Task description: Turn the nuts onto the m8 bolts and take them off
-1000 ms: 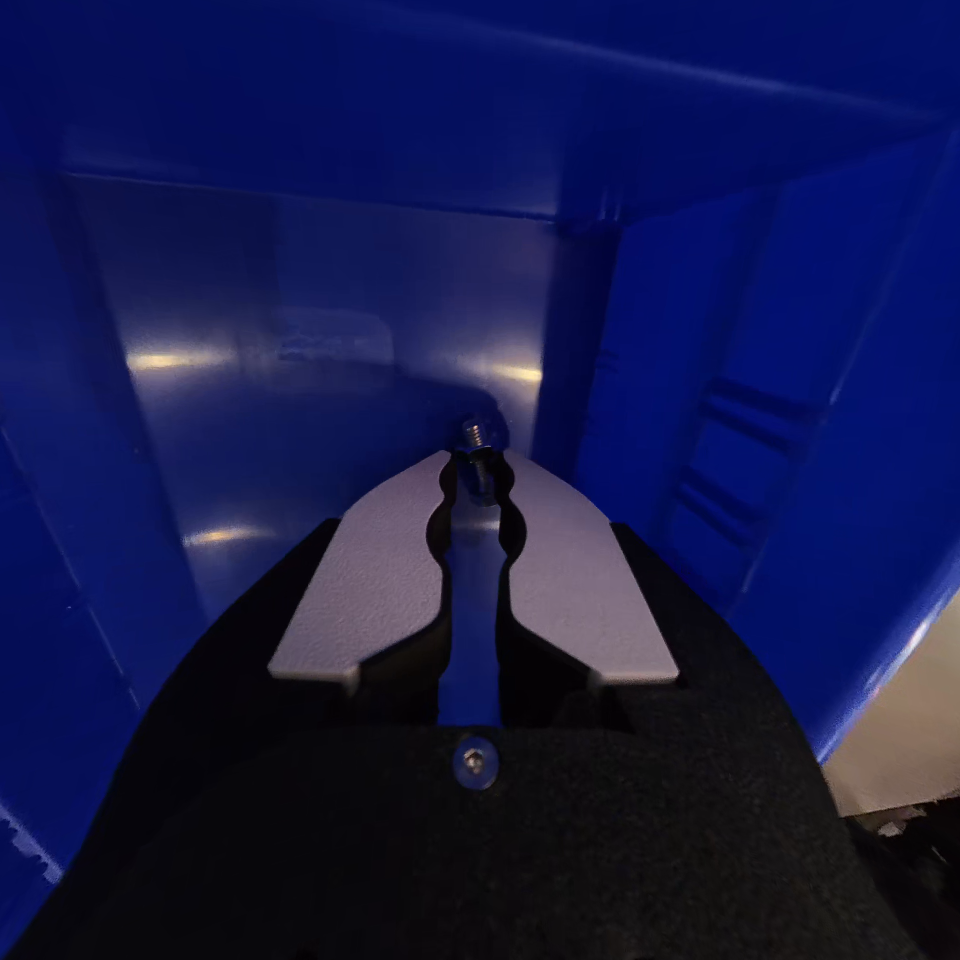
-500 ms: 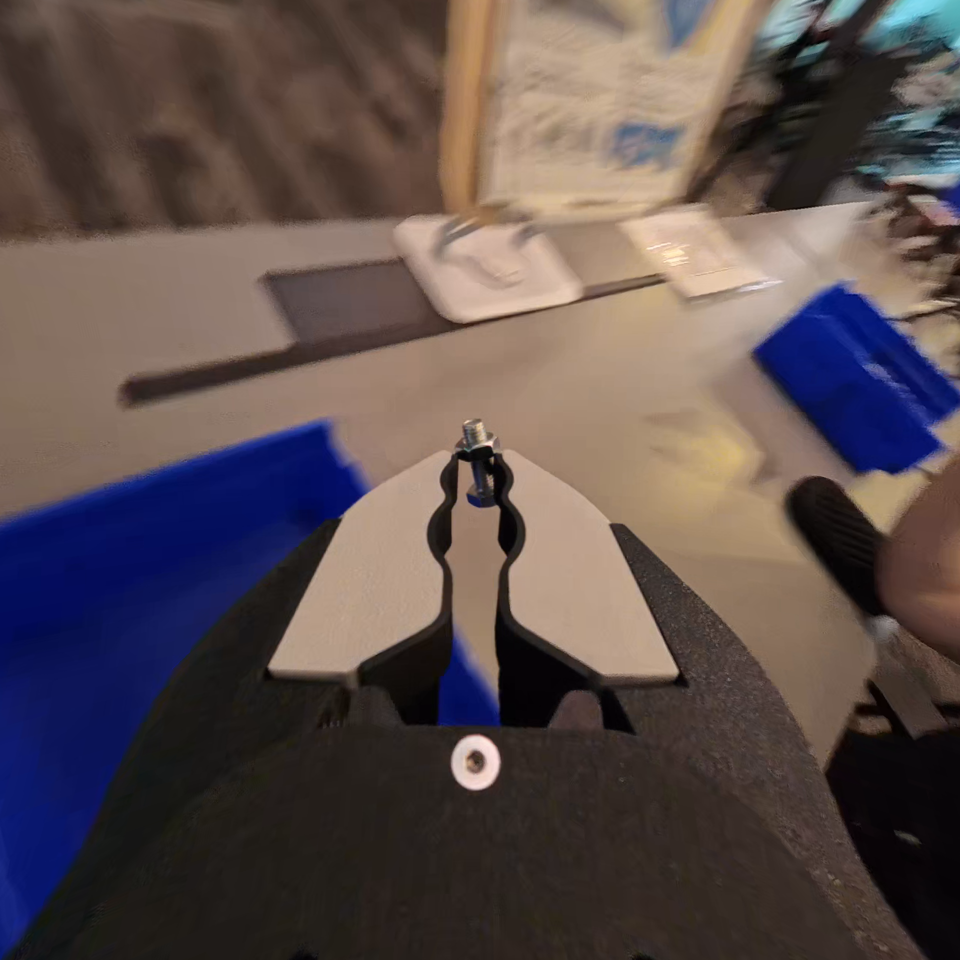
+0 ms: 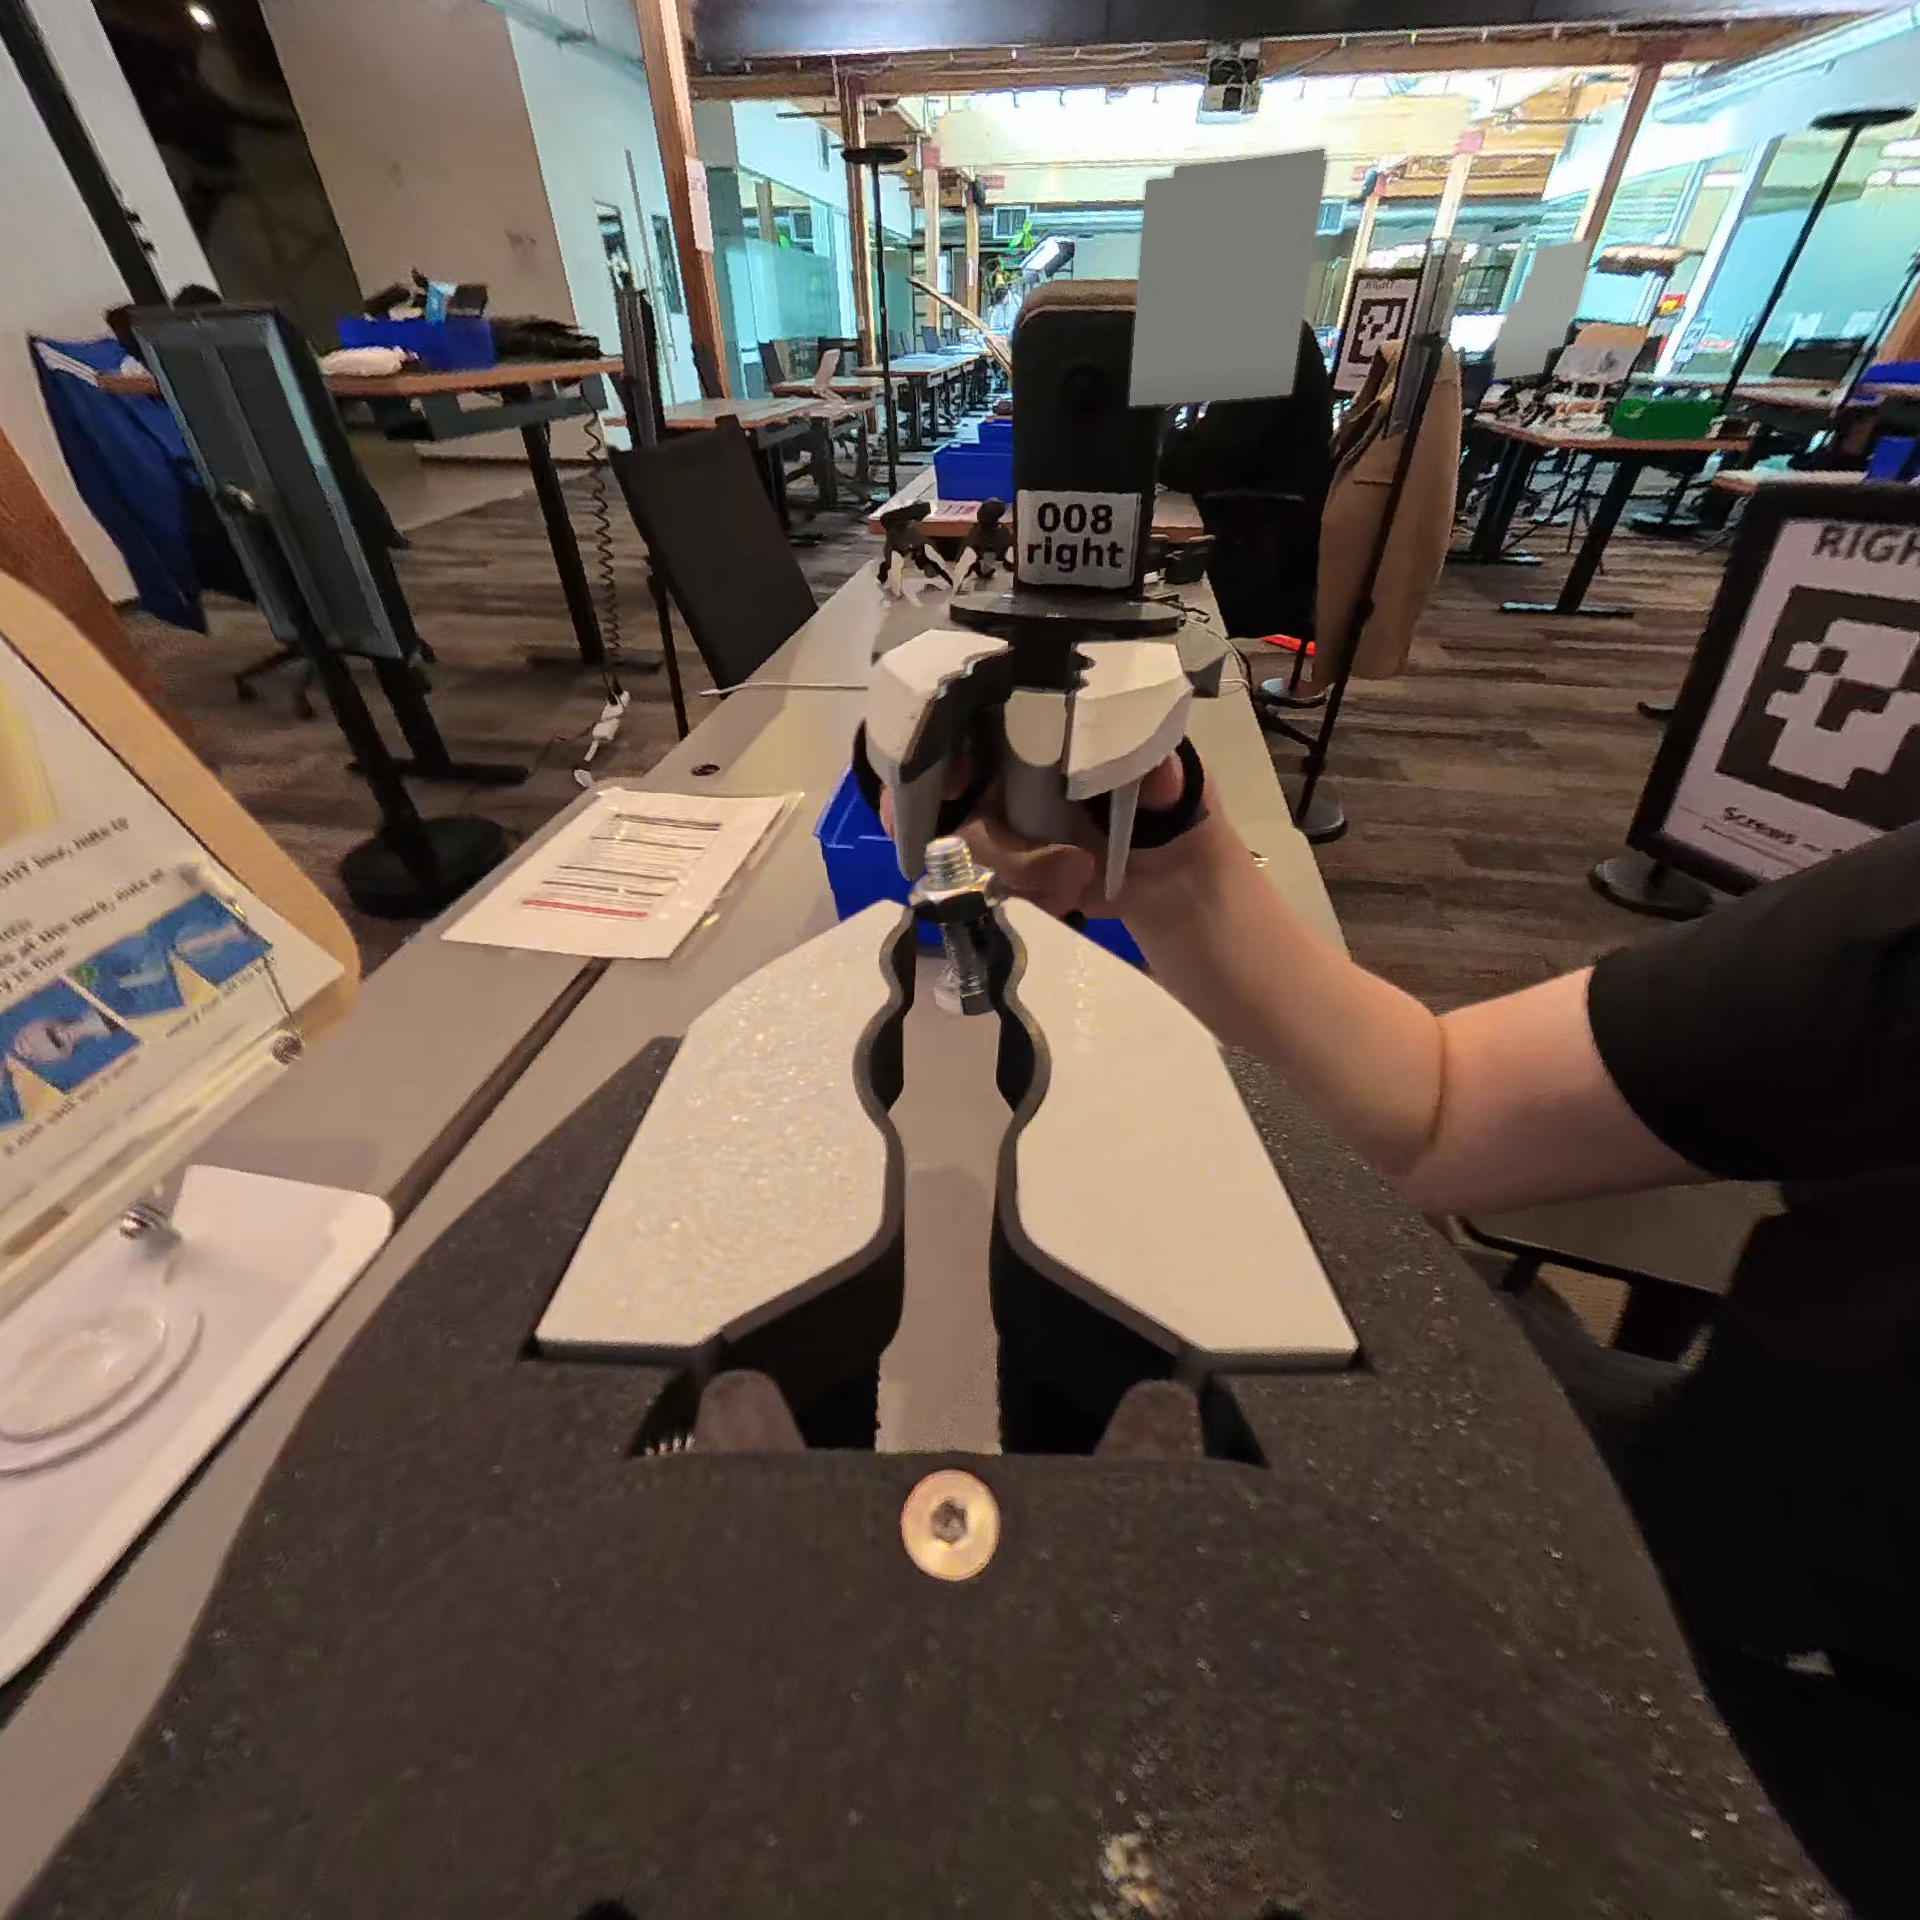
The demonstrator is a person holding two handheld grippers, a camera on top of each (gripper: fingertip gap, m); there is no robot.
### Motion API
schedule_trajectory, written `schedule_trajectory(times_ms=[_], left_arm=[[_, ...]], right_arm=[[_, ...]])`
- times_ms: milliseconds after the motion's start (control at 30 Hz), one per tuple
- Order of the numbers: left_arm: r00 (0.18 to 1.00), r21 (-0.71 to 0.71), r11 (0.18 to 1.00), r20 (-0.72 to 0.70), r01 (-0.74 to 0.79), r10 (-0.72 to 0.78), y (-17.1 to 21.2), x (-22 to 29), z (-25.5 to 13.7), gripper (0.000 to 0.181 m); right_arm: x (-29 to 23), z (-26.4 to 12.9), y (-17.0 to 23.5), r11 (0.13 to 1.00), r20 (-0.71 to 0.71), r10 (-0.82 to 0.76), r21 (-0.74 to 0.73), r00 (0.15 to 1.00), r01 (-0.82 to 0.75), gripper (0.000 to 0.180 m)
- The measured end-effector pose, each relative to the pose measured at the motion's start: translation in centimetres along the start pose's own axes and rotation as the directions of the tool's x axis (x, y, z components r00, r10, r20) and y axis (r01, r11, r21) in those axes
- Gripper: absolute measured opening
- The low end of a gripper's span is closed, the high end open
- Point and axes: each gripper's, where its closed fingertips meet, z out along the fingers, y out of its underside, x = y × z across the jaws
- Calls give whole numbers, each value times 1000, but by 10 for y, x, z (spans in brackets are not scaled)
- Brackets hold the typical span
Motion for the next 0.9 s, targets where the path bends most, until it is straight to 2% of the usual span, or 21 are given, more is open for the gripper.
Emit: schedule_trajectory(times_ms=[300, 400, 567, 700, 900], left_arm=[[975, 44, 974, 47, -220, 218, 2, 3, 11, 12], [977, 37, 976, 21, -213, 212, 6, 5, 10, 12], [984, 24, 984, -16, -178, 179, 18, 4, 12, 12], [984, 52, 984, -36, -172, 174, 13, 9, 9, 12], [983, 55, 982, -36, -180, 182, 13, 11, 6, 12]], right_arm=[[0, -5, -7, 997, 45, 41, 62, 998, -43, 26], [1, -3, -4, 996, 66, 46, 75, 997, -51, 17], [2, 5, 11, 998, 60, 58, 26, 996, -60, 16], [-3, 14, 18, 1000, 78, 28, -16, 997, -26, 16], [-9, 19, 19, 998, 122, 59, 4, 991, -60, 9]])
